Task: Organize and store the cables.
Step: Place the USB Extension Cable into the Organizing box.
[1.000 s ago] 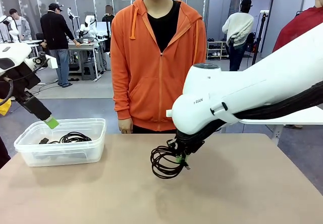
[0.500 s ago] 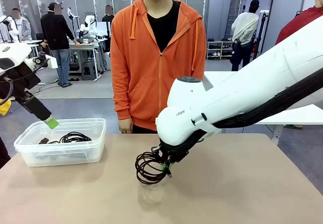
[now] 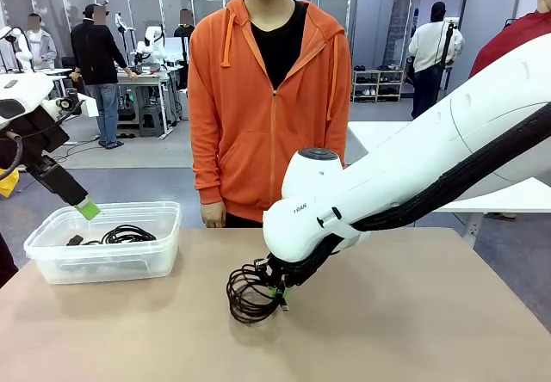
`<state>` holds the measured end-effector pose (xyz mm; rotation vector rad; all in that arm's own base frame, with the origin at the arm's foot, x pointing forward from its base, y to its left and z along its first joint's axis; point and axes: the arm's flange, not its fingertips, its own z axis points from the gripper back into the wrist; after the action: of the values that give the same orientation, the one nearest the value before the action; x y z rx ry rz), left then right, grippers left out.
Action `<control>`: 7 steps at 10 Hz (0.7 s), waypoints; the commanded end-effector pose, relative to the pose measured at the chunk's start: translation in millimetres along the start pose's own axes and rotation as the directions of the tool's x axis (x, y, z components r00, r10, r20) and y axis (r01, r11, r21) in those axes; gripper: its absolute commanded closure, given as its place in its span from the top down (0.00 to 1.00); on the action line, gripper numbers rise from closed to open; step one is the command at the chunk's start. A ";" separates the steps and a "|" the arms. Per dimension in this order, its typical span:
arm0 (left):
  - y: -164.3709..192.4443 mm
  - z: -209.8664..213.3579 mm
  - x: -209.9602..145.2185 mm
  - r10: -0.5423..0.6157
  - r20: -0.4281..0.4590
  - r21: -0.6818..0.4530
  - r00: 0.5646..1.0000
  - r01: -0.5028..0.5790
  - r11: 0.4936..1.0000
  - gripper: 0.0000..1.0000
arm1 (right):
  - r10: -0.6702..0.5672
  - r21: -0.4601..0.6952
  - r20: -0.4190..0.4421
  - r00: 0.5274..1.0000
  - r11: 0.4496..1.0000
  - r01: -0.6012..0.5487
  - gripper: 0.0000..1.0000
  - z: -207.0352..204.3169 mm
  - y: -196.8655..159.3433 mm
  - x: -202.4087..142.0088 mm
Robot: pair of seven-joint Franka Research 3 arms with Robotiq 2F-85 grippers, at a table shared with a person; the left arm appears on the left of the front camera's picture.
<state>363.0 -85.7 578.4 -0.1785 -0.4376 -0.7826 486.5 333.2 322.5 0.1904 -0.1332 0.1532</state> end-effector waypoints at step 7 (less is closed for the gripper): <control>0.3 1.4 2.3 0.002 -0.011 0.009 1.000 -0.002 1.000 1.00 | -0.056 0.007 0.037 0.998 0.998 0.055 1.00 13.9 -5.6 -6.3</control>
<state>363.0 -85.7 578.4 -0.1785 -0.4376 -0.7826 486.6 328.9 333.2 0.1965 -0.1493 0.1299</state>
